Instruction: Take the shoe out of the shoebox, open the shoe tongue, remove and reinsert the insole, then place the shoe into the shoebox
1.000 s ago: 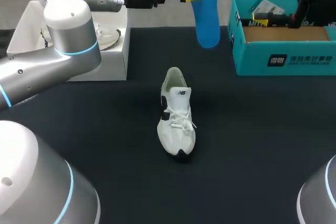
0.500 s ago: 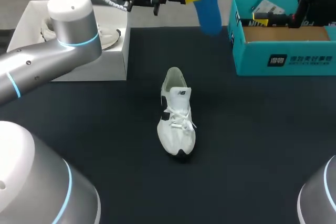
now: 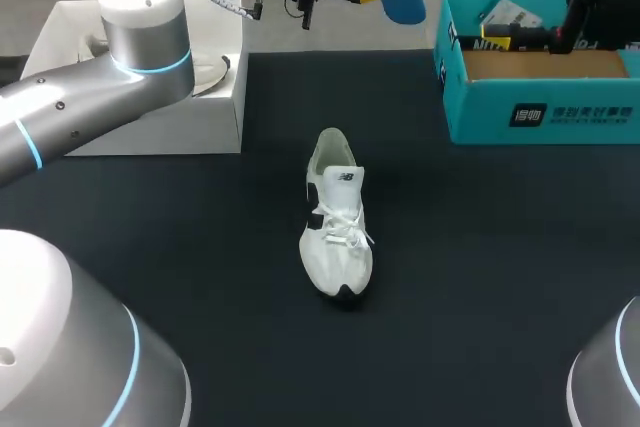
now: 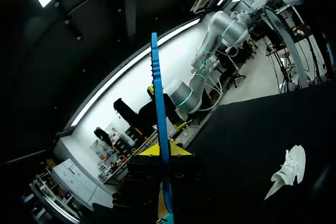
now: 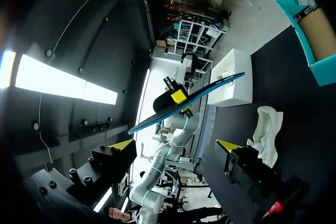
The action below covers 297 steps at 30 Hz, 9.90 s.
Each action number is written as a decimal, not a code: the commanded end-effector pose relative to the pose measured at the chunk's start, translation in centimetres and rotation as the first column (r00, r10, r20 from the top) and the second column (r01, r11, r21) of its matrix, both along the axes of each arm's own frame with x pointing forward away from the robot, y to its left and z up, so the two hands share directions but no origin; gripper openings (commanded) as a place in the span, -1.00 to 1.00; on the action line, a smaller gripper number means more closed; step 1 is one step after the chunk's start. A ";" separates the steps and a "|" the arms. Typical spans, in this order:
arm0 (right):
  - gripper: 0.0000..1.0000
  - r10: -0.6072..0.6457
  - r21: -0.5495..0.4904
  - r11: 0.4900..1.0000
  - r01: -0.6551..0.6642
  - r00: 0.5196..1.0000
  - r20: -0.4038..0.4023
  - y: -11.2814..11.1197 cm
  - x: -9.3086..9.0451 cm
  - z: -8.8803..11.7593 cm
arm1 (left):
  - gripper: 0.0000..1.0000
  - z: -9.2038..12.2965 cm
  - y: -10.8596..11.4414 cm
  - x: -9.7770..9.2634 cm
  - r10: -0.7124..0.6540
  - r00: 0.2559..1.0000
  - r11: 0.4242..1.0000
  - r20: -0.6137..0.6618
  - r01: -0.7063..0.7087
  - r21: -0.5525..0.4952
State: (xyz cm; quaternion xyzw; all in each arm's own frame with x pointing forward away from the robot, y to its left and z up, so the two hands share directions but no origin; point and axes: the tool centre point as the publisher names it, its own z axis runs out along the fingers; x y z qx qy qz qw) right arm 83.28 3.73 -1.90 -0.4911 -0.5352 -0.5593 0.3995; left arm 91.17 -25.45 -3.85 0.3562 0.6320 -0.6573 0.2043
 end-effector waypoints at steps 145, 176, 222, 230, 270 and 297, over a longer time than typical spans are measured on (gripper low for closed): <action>-1.00 0.067 -0.075 0.995 -0.068 0.998 -0.010 6.3 1.2 -1.6 | 1.00 -2.4 24.8 -13.3 -0.008 0.761 0.942 0.649 -0.212 0.261; -1.00 -0.150 -0.131 0.981 0.146 0.988 -0.021 8.1 -3.6 -1.7 | 1.00 -8.7 36.2 -1.2 -0.225 0.721 0.941 0.655 -0.013 0.337; -1.00 0.103 -0.268 0.963 -0.024 0.953 0.284 12.2 0.4 -0.7 | 1.00 -8.5 35.8 -0.1 -0.214 0.719 0.943 0.662 -0.027 0.333; -1.00 0.103 -0.268 0.963 -0.024 0.953 0.284 12.2 0.4 -0.7 | 1.00 -8.5 35.8 -0.1 -0.214 0.719 0.943 0.662 -0.027 0.333; -1.00 0.119 -0.419 0.894 0.157 0.819 0.561 18.7 6.3 -9.0 | 1.00 -8.5 35.8 -0.1 -0.214 0.719 0.943 0.662 -0.027 0.333; -1.00 0.143 -0.459 0.870 0.180 0.799 0.584 20.5 10.2 -17.4 | 1.00 -8.5 35.8 -0.1 -0.214 0.719 0.943 0.662 -0.027 0.333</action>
